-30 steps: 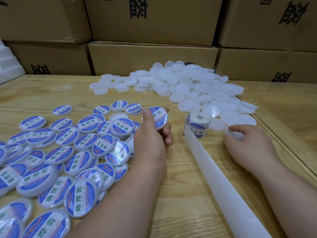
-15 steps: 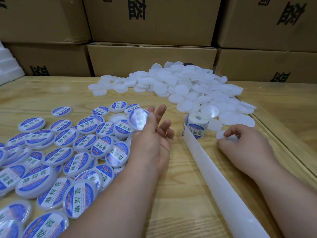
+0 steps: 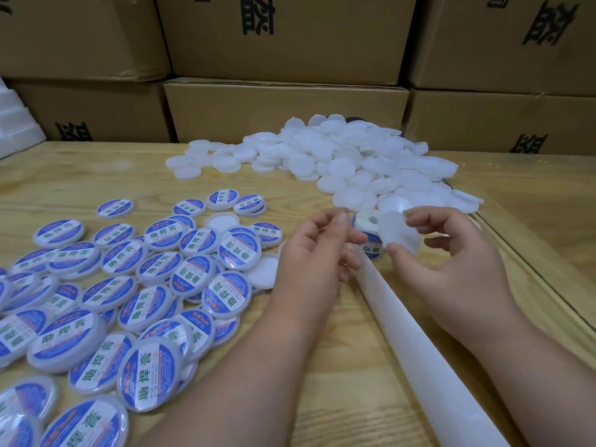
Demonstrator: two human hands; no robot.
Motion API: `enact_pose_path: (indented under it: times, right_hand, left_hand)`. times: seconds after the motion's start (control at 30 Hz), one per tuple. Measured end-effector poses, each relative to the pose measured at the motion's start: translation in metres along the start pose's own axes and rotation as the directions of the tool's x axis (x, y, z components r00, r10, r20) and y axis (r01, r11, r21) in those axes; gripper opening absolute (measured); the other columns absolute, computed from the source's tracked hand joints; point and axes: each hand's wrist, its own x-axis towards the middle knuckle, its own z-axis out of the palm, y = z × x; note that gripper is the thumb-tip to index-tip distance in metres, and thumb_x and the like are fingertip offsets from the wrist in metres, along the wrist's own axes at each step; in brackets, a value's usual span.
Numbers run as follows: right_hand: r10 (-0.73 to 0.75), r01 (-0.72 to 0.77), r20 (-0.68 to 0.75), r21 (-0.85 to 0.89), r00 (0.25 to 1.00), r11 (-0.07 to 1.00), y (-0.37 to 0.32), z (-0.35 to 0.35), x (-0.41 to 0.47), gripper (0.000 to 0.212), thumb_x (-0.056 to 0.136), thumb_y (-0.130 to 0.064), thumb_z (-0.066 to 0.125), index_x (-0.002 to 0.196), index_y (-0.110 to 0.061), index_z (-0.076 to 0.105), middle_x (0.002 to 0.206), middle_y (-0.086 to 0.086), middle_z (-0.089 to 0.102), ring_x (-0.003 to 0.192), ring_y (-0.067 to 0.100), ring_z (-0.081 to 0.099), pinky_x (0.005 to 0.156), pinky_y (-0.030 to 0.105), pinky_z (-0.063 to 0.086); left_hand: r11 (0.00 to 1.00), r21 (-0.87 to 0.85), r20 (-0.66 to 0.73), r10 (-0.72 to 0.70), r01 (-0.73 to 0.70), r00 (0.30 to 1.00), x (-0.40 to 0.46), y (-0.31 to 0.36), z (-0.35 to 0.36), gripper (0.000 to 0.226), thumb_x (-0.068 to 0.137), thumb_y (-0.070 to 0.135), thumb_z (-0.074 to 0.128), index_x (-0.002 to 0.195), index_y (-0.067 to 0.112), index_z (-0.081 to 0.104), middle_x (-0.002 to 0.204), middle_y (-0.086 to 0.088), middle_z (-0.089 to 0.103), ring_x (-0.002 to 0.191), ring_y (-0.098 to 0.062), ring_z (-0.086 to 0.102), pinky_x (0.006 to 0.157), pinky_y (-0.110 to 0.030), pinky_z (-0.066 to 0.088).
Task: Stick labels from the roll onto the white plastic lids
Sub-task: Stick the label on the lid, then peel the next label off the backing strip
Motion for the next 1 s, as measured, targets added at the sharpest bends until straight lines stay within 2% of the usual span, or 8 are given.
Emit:
enact_pose_path:
  times: [0.13, 0.27, 0.47, 0.6, 0.67, 0.8, 0.9, 1.0]
  right_hand:
    - [-0.165, 0.162, 0.088, 0.033, 0.982, 0.986, -0.008, 0.004, -0.006, 0.035, 0.07, -0.042, 0.072, 0.102, -0.035, 0.06, 0.115, -0.015, 0.065, 0.115, 0.015, 0.059, 0.091, 0.021, 0.044]
    - [-0.24, 0.235, 0.107, 0.055, 0.965, 0.97, -0.009, 0.005, -0.008, 0.037, 0.071, -0.028, 0.078, 0.104, -0.026, 0.062, 0.117, -0.011, 0.064, 0.116, 0.016, 0.059, 0.09, 0.026, 0.045]
    - [-0.045, 0.029, 0.132, 0.119, 0.99, 0.992, -0.005, 0.004, -0.007, 0.032, 0.077, -0.052, 0.062, 0.101, -0.032, 0.064, 0.098, -0.015, 0.067, 0.096, 0.011, 0.063, 0.078, 0.019, 0.047]
    - [0.076, -0.107, 0.347, 0.072, 0.935, 0.992, -0.002, 0.007, -0.008, 0.036, 0.078, -0.061, 0.058, 0.085, -0.027, 0.069, 0.078, -0.006, 0.068, 0.068, 0.004, 0.059, 0.061, 0.014, 0.044]
    - [0.088, -0.107, 0.419, 0.022, 0.904, 0.994, 0.0, 0.008, -0.009, 0.025, 0.083, -0.049, 0.069, 0.077, -0.025, 0.068, 0.066, -0.01, 0.063, 0.058, 0.001, 0.052, 0.055, 0.013, 0.041]
    - [0.088, -0.136, 0.498, 0.061, 0.863, 0.989, 0.003, 0.007, -0.011, 0.026, 0.09, -0.017, 0.072, 0.066, -0.021, 0.061, 0.055, -0.015, 0.05, 0.051, 0.001, 0.043, 0.049, 0.014, 0.035]
    - [0.058, -0.154, 0.489, 0.158, 0.87, 0.976, -0.003, 0.006, -0.012, 0.023, 0.085, -0.02, 0.069, 0.065, -0.016, 0.059, 0.059, -0.004, 0.053, 0.056, 0.006, 0.044, 0.053, 0.018, 0.036]
    - [0.041, -0.185, 0.411, 0.316, 0.911, 0.93, -0.008, 0.005, -0.011, 0.018, 0.078, -0.015, 0.059, 0.061, -0.01, 0.055, 0.084, 0.007, 0.071, 0.076, 0.014, 0.061, 0.065, 0.025, 0.044]
  left_hand:
    - [0.983, 0.18, 0.058, 0.03, -0.04, 0.998, -0.004, -0.004, 0.001, 0.032, 0.081, 0.043, 0.069, 0.102, 0.019, 0.075, 0.065, 0.003, 0.063, 0.052, -0.007, 0.054, 0.052, -0.016, 0.043]
    - [0.976, 0.215, 0.094, 0.018, -0.037, 0.995, -0.006, -0.004, 0.0, 0.014, 0.08, 0.037, 0.073, 0.084, 0.025, 0.077, 0.062, 0.005, 0.066, 0.053, -0.007, 0.058, 0.055, -0.019, 0.047]
    - [0.998, 0.06, -0.094, 0.042, -0.037, 0.995, 0.0, -0.002, -0.003, 0.014, 0.075, 0.035, 0.069, 0.067, 0.025, 0.064, 0.074, 0.001, 0.066, 0.066, -0.013, 0.056, 0.06, -0.026, 0.045]
    - [0.997, -0.052, -0.13, 0.053, -0.06, 0.99, 0.003, -0.002, -0.006, 0.018, 0.075, 0.025, 0.065, 0.057, 0.027, 0.063, 0.1, -0.001, 0.076, 0.095, -0.021, 0.069, 0.083, -0.036, 0.052]
    - [0.996, -0.032, -0.122, 0.077, -0.081, 0.99, 0.002, -0.005, -0.006, 0.021, 0.082, 0.018, 0.061, 0.063, 0.025, 0.06, 0.107, -0.002, 0.077, 0.101, -0.022, 0.073, 0.08, -0.035, 0.055]
    - [0.983, 0.116, -0.15, 0.158, -0.141, 0.976, 0.003, -0.008, -0.005, 0.008, 0.078, 0.015, 0.057, 0.078, 0.019, 0.05, 0.083, 0.007, 0.073, 0.074, -0.014, 0.067, 0.074, -0.036, 0.054]
    - [0.961, 0.232, -0.146, 0.19, -0.153, 0.971, 0.003, -0.008, -0.002, 0.021, 0.074, 0.024, 0.061, 0.076, 0.042, 0.049, 0.075, 0.014, 0.064, 0.069, -0.012, 0.058, 0.068, -0.035, 0.049]
    - [0.951, 0.275, -0.122, 0.178, -0.139, 0.976, 0.001, -0.009, 0.0, 0.028, 0.076, 0.025, 0.061, 0.078, 0.051, 0.052, 0.079, 0.016, 0.069, 0.067, -0.006, 0.062, 0.058, -0.022, 0.049]
